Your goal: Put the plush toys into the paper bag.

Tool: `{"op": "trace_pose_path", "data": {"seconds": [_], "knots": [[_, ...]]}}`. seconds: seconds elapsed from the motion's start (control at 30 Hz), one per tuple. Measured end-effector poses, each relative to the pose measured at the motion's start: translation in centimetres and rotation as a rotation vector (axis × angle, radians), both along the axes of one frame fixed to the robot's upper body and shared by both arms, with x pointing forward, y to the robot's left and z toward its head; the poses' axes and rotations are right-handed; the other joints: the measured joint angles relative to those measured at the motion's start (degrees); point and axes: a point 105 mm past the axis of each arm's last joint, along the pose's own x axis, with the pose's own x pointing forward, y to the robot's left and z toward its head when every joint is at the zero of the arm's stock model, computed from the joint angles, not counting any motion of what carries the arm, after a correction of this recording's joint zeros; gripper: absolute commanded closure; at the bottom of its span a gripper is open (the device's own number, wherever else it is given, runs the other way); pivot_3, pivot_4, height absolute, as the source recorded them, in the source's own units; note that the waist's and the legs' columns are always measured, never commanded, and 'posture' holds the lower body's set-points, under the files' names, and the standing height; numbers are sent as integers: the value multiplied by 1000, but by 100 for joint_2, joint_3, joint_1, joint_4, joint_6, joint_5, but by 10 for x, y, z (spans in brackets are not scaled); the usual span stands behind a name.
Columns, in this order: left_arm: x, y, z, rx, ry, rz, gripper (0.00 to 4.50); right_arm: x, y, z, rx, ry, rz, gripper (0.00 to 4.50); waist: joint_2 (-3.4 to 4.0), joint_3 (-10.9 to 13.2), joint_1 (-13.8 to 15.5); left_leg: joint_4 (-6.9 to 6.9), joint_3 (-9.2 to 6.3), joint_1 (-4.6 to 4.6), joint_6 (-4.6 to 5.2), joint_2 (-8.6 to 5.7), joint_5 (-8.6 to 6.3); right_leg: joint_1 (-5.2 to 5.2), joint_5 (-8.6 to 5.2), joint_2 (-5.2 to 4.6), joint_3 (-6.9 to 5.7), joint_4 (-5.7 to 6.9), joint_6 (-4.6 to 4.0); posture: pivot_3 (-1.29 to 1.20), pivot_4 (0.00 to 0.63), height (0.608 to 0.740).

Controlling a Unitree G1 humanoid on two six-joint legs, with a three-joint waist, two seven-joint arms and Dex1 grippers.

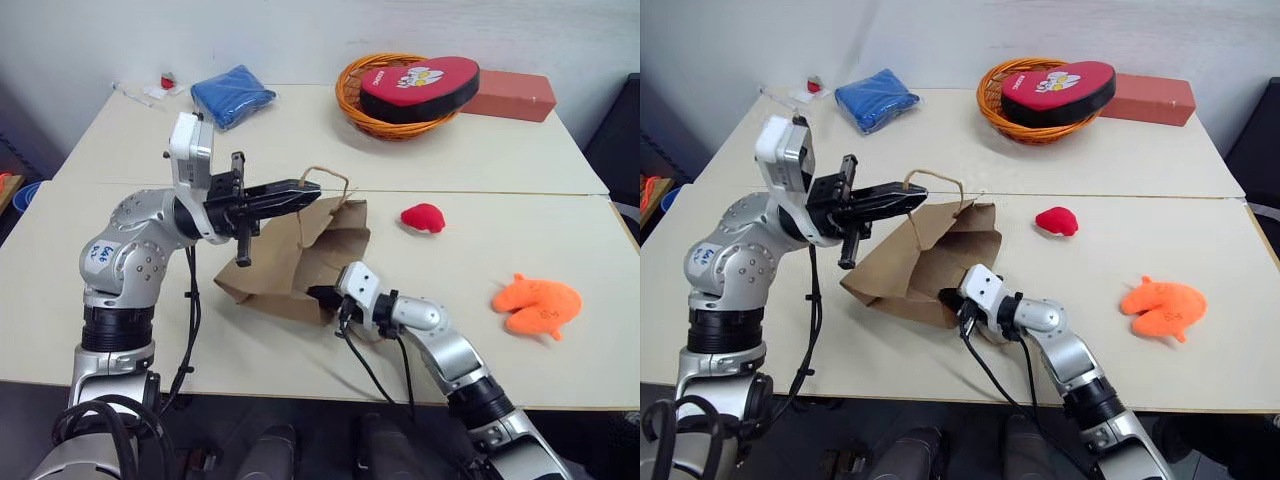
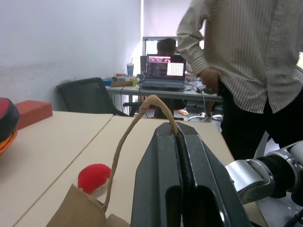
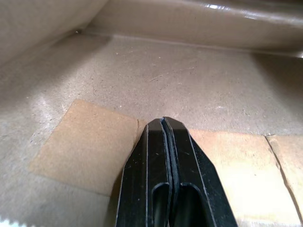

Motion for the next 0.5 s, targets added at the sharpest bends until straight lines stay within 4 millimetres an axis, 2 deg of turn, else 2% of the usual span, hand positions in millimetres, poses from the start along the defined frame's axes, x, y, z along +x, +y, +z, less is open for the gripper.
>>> {"op": "trace_pose_path", "data": {"seconds": [0.07, 0.17, 0.27, 0.37, 0.5], "knots": [[0, -3, -6, 8, 13, -7, 4500, 1, -5, 11, 48, -20, -8, 4485, 1, 0, 2, 0, 0, 0, 0, 1, 0, -1, 0, 0, 0, 0, 0, 0, 150, 740], [-1, -7, -11, 17, 16, -14, 4500, -7, -16, 40, 138, -76, 19, 3927, 1, 0, 14, -3, -1, 0, -1, 1, -1, 0, 0, 0, 0, -1, 0, 0, 150, 740], [-1, -7, -15, 22, 20, -12, 4500, -24, -42, 60, 176, -123, 42, 2818, 1, 1, 31, -3, -2, -3, 0, 1, -2, 2, 0, 0, -1, -11, 0, 0, 150, 740], [-3, -8, -16, 29, 16, -19, 4500, -35, -66, 68, 193, -142, 7, 1893, 3, 2, 33, -5, -1, -4, 0, 2, -2, 3, 0, 0, 0, -18, 0, 0, 150, 740], [-5, -12, -19, 34, 15, -40, 4500, -54, -128, 70, 107, -202, -169, 501, 3, 2, 103, -7, 0, -5, 1, 1, -2, 7, 0, 0, 0, -27, 0, 0, 150, 740]]}}
